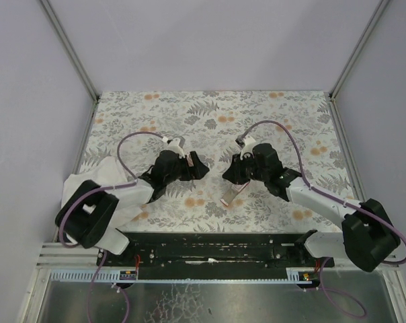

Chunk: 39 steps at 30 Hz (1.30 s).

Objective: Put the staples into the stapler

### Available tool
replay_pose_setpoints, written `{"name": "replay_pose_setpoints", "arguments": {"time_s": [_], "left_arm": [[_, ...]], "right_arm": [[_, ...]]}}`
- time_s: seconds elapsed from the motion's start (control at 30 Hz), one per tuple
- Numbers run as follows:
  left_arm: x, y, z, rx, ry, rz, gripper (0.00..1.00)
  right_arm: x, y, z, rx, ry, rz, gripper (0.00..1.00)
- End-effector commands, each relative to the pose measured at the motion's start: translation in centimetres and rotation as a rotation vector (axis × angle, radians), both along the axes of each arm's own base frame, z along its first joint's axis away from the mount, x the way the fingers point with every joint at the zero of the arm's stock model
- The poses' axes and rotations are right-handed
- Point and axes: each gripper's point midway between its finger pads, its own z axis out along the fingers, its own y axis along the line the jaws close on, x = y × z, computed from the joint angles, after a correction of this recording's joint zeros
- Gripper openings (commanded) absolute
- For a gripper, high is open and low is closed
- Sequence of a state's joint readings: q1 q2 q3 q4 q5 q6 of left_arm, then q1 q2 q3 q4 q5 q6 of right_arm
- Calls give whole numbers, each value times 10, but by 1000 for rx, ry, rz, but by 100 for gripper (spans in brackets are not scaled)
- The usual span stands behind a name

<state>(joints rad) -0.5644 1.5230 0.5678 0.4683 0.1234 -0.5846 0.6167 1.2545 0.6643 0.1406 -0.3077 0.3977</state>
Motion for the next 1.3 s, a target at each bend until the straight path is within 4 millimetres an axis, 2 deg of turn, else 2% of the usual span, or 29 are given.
{"name": "replay_pose_setpoints", "arguments": {"time_s": [0.0, 0.17, 0.33, 0.5, 0.63, 0.73, 0.87, 0.93, 1.07, 1.27], "left_arm": [[12, 26, 22, -41, -25, 98, 83], [23, 42, 19, 14, -26, 143, 81], [44, 66, 19, 43, -59, 216, 79], [48, 61, 27, 18, -81, 186, 80], [48, 68, 34, 25, -106, 216, 81], [54, 71, 29, 31, -90, 229, 83], [65, 62, 20, 6, -64, 214, 82], [70, 58, 17, -4, -57, 208, 80], [76, 50, 13, -14, -40, 182, 68], [78, 47, 6, -6, -36, 161, 56]], "right_arm": [[29, 16, 24, -23, -119, 35, 21], [42, 30, 37, 11, -133, 41, 21], [40, 33, 40, 42, -126, 42, 21], [36, 30, 34, 33, -114, 39, 22], [34, 29, 32, 29, -108, 40, 22], [34, 31, 33, 42, -106, 43, 22], [35, 32, 35, 54, -105, 42, 22], [34, 32, 35, 55, -103, 41, 22], [33, 29, 34, 50, -104, 34, 22], [31, 28, 31, 44, -100, 32, 22]]}}
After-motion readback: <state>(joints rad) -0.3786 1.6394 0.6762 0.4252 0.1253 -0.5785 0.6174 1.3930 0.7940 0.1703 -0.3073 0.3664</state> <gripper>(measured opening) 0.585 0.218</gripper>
